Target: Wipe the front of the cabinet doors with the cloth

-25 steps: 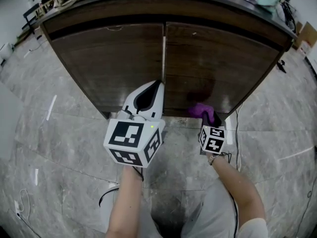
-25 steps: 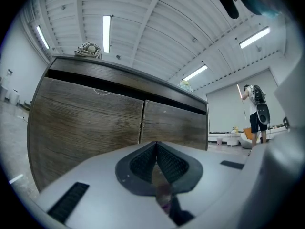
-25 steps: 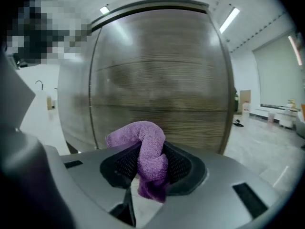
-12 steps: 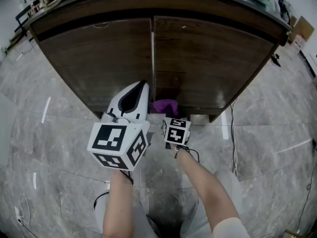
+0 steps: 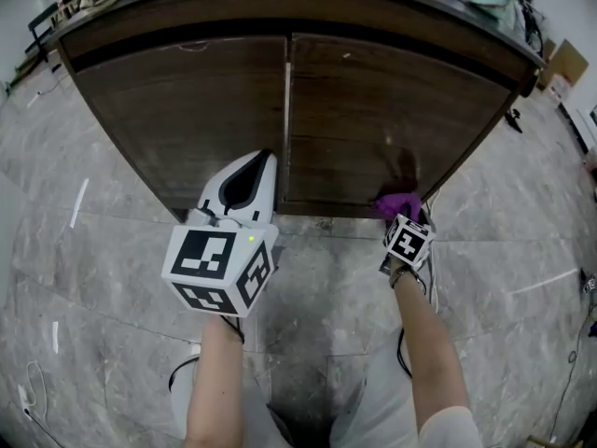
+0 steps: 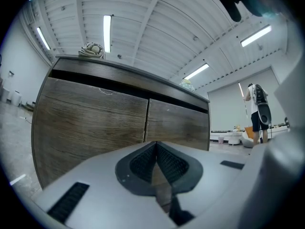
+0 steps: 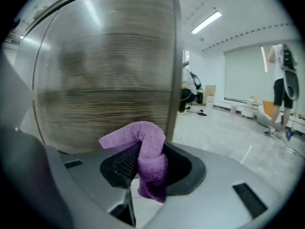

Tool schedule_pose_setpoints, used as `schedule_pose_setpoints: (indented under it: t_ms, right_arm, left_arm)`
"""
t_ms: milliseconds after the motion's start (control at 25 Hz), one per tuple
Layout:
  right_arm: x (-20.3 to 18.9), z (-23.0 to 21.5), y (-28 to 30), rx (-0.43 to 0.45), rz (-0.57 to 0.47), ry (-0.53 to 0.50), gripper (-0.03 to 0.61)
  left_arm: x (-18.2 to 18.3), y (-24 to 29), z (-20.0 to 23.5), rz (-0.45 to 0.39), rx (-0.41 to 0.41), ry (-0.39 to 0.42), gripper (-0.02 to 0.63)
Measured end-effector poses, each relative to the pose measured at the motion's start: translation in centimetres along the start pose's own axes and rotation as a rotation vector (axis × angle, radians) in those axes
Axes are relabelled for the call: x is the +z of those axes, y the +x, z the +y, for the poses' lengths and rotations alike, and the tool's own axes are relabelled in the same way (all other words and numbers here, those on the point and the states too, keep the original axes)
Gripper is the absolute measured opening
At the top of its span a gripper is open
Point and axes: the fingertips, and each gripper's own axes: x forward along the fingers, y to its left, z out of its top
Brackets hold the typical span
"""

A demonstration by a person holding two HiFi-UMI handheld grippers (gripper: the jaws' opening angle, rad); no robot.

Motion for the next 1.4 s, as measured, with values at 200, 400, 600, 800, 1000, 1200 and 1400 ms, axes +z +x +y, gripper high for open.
schedule_pose_setpoints:
  t_ms: [200, 400, 600, 800, 1000, 1200, 1400]
  right_arm:
    - [1.0, -8.7, -0.6, -0.192, 0.004, -0.005, 0.141]
    - [1.9, -12.3, -1.3, -0.256, -0.011, 0.062, 0.141]
    - [9.4, -2.8, -6.0, 0.014, -0.185, -0.076, 0.141]
    - [19.3, 15.5, -17.4, 0.478, -0.366, -0.134, 0.141]
    - [24.5, 30.8, -25.7, 0.777, -0.441, -0.164, 0.141]
    - [27.8, 42.9, -29.9, 0.906, -0.485, -0.216, 0.141]
    - [28.4, 52.8, -31.5, 0.979, -0.440, -0.241, 0.141]
  left_arm:
    - [-0.2, 0.3, -0.5, 0.008, 0.000, 0.010, 0.006]
    - [-0.2, 0.4, -0.5, 0.018, 0.004, 0.043, 0.006]
    - [1.1, -0.7, 1.2, -0.011, 0.031, 0.089, 0.006]
    - [4.1, -4.1, 5.5, -0.062, 0.109, 0.104, 0.006]
    - [6.3, -10.0, 11.6, -0.110, 0.360, 0.093, 0.006]
    - [7.4, -14.0, 14.7, -0.142, 0.387, 0.059, 0.006]
    - [6.1, -17.2, 17.1, -0.166, 0.436, -0.006, 0.006]
